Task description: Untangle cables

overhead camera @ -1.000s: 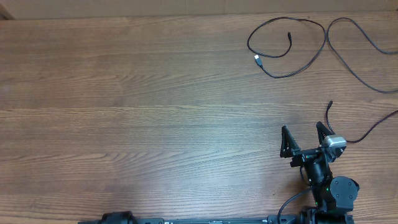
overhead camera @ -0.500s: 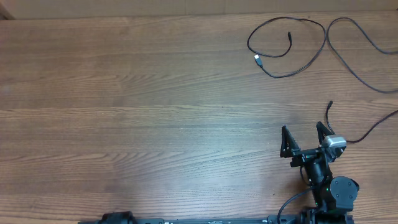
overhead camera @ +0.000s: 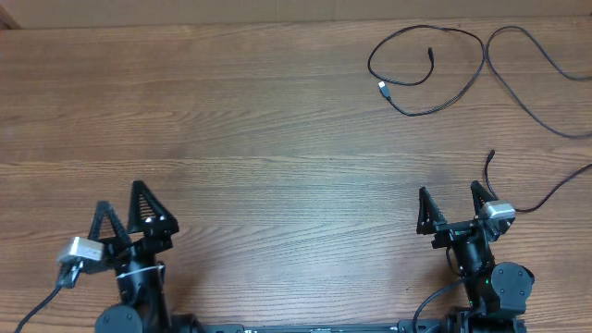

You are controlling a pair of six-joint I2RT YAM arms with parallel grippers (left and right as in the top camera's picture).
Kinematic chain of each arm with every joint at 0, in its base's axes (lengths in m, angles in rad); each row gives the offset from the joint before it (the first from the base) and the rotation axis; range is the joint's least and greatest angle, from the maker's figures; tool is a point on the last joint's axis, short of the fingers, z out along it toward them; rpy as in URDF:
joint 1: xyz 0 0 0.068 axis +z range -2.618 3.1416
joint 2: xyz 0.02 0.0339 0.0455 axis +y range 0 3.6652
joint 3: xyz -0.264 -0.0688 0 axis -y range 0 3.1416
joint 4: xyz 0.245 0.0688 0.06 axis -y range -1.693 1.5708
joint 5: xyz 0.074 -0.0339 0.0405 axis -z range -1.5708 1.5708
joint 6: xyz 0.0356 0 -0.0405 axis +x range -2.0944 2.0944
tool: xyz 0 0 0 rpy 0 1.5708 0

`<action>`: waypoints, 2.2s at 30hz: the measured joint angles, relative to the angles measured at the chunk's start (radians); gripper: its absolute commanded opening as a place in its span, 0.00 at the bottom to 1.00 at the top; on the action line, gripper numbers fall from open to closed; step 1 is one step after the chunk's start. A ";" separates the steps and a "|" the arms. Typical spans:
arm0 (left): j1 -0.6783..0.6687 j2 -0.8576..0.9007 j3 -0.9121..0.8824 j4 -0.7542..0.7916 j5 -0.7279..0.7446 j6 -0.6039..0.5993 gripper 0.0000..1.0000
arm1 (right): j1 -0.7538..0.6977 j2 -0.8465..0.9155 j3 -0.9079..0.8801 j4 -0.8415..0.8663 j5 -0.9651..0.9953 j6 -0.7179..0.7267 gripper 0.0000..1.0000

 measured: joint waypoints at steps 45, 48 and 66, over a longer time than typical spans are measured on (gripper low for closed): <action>0.000 -0.002 -0.274 -0.013 0.084 0.646 1.00 | 0.000 0.000 0.000 0.001 0.000 0.000 1.00; 0.000 -0.002 -0.274 -0.013 0.084 0.664 1.00 | 0.000 0.000 0.000 0.000 0.000 0.000 1.00; 0.000 -0.002 -0.274 -0.013 0.084 0.672 0.99 | 0.000 0.000 0.000 0.000 0.000 -0.001 1.00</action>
